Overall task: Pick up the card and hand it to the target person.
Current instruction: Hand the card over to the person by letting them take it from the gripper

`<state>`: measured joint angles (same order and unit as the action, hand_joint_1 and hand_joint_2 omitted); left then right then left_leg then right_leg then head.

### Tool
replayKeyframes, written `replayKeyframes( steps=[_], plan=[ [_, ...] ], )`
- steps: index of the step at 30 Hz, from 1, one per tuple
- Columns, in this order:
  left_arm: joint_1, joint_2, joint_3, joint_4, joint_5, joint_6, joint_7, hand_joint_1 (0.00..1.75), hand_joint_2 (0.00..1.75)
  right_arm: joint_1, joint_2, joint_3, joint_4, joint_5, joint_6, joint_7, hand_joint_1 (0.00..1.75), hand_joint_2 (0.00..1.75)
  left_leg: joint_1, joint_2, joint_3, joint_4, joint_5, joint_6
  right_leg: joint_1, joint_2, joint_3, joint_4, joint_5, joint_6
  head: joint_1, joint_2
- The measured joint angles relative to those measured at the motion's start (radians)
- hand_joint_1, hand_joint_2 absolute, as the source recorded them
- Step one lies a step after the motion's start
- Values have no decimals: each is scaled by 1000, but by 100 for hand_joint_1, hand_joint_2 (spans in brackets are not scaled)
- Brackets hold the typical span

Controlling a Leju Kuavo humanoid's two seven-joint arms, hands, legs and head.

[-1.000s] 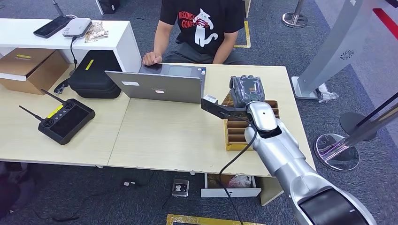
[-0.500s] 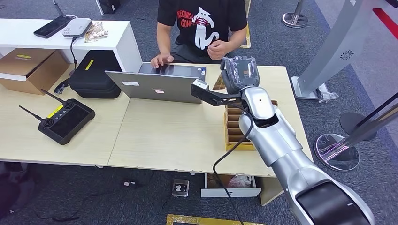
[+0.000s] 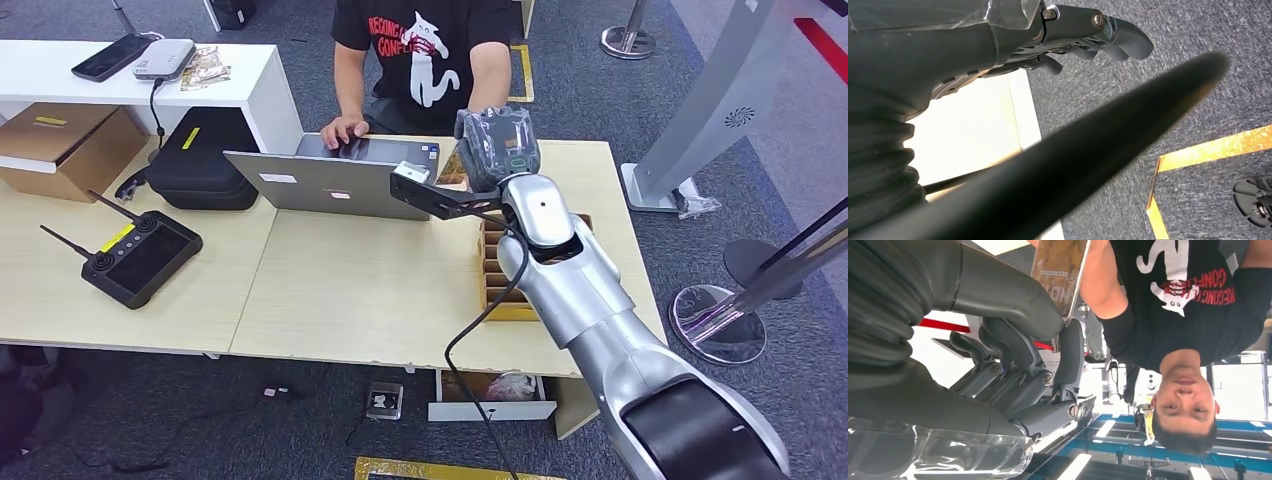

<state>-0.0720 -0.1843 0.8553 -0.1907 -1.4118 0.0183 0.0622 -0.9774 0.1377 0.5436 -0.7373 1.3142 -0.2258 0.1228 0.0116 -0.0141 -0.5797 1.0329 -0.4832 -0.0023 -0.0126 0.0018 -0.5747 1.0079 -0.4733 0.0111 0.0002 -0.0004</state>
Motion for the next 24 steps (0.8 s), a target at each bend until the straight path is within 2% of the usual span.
replayKeyframes(
  steps=[6,8,11,12,13,15,24],
  plan=[
    [0,0,0,0,4,-3,0,0,175,-9,11,0,19,1,0,-3,174,175,0,0,0,0,0,0,0,0,0,0,0,0,0,0],
    [0,0,0,0,6,-3,0,0,175,-13,14,0,26,1,0,-7,160,175,0,0,0,0,0,0,0,0,0,0,0,0,0,0],
    [0,0,0,0,9,-3,2,0,175,-20,18,0,36,1,1,-13,96,175,0,0,0,0,0,0,0,0,0,0,0,0,0,0],
    [0,0,0,0,11,-3,2,0,175,-22,19,0,39,0,2,-15,63,175,0,0,0,0,0,0,0,0,0,0,0,0,0,0],
    [0,0,0,0,12,-3,3,0,175,-24,21,0,42,0,4,-16,38,175,0,0,0,0,0,0,0,0,0,0,0,0,0,0],
    [0,0,0,0,13,-2,3,0,175,-26,22,0,47,0,10,-18,3,175,0,0,0,0,0,0,0,0,0,0,0,0,0,0],
    [0,0,0,0,14,0,10,0,175,-28,23,0,53,-23,11,-27,0,175,0,0,0,0,0,0,0,0,0,0,0,0,0,0]
  ],
)
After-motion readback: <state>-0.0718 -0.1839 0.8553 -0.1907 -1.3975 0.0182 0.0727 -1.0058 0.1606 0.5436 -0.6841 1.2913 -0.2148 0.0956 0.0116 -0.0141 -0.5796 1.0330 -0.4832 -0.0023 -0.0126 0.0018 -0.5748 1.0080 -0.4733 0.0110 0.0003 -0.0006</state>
